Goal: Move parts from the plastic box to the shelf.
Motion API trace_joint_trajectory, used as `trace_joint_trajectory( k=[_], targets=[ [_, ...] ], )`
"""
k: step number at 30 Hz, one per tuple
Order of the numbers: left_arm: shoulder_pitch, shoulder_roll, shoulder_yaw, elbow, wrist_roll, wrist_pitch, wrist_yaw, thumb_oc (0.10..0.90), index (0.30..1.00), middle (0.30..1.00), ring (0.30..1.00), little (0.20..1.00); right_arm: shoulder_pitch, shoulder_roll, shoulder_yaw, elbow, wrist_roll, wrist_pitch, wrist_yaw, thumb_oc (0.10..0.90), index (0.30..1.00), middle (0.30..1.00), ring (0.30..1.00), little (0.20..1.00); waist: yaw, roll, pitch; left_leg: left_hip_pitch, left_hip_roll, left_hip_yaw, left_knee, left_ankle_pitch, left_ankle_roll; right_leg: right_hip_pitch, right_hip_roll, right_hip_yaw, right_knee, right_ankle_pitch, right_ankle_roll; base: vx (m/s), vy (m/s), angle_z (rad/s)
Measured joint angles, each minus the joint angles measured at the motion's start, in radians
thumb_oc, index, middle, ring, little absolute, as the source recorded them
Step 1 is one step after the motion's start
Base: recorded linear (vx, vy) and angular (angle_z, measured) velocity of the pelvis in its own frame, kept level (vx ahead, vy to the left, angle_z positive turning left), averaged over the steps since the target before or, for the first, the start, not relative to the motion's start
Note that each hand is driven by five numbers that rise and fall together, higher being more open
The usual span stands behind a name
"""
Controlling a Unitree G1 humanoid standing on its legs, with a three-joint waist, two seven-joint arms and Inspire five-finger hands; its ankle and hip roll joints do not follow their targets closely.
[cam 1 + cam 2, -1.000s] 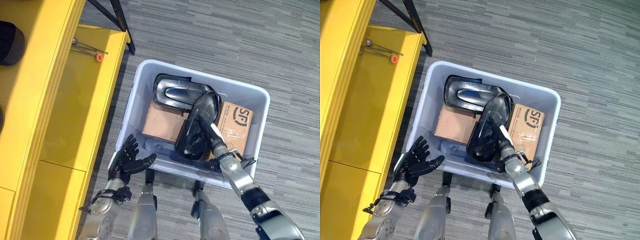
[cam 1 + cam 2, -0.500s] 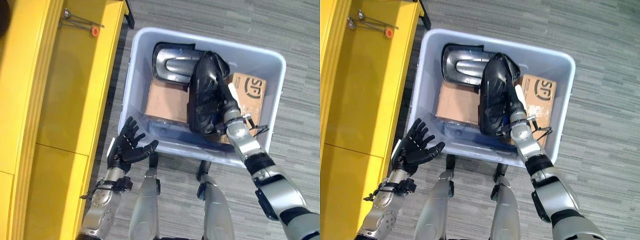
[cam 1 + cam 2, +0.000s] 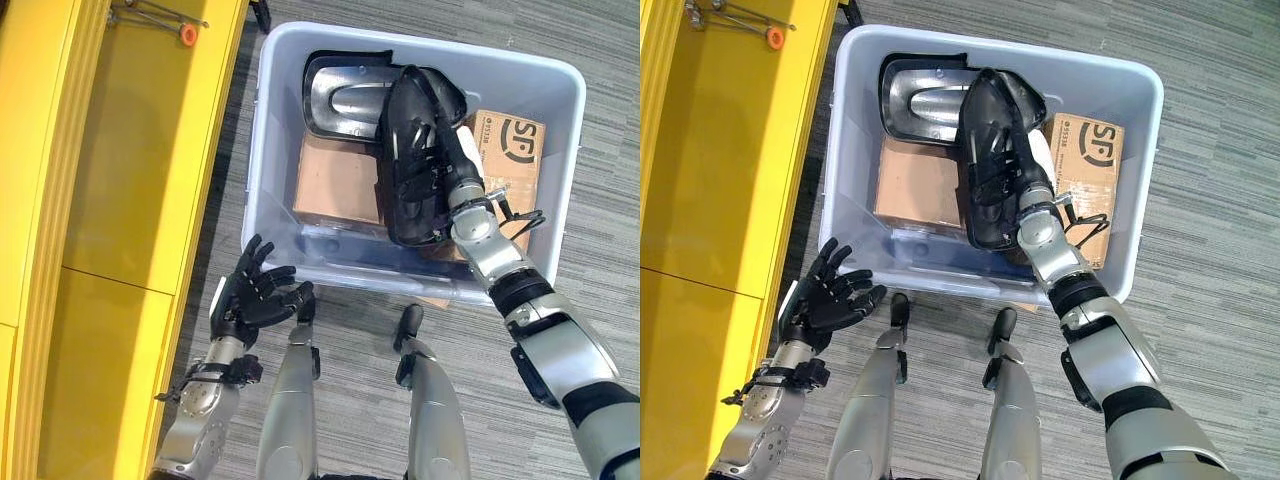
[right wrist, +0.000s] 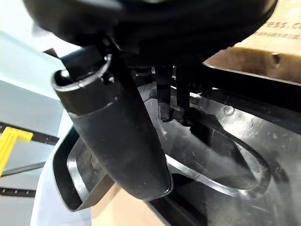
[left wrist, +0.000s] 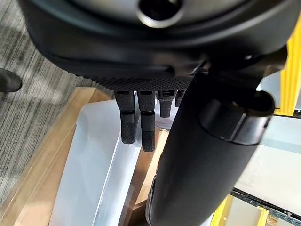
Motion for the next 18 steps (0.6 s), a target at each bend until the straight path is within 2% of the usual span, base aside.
trace_joint_trajectory(
  k=[9,13,18],
  targets=[
    [0.002,0.000,0.000,0.004,0.000,0.000,-0.002,0.900,1.000,1.000,1.000,1.000,-0.002,0.003,0.057,-0.120,-0.039,0.024,0.067,0.900,1.000,1.000,1.000,1.000,0.006,0.000,0.000,0.000,0.000,-0.006,0.000,0.007,-0.010,0.007,0.001,-0.012,0.001,0.000,0.002,0.00,-0.003,0.02],
    [-0.002,-0.001,-0.004,0.008,0.000,0.004,-0.002,0.900,1.000,1.000,1.000,1.000,0.028,0.004,0.087,-0.256,-0.077,0.030,0.111,0.900,1.000,1.000,1.000,1.000,0.029,-0.001,0.000,0.002,0.000,-0.010,0.001,0.007,-0.011,0.010,0.001,-0.016,0.005,-0.004,0.000,0.00,-0.007,0.02],
    [-0.004,-0.001,-0.004,0.008,0.000,0.006,-0.002,0.900,1.000,1.000,1.000,1.000,0.045,0.015,0.095,-0.316,-0.083,0.028,0.136,0.900,1.000,1.000,1.000,1.000,0.049,-0.010,0.003,0.002,-0.001,-0.011,0.004,0.007,-0.010,0.011,-0.001,-0.017,0.009,-0.006,0.000,0.00,0.000,0.00]
  ],
)
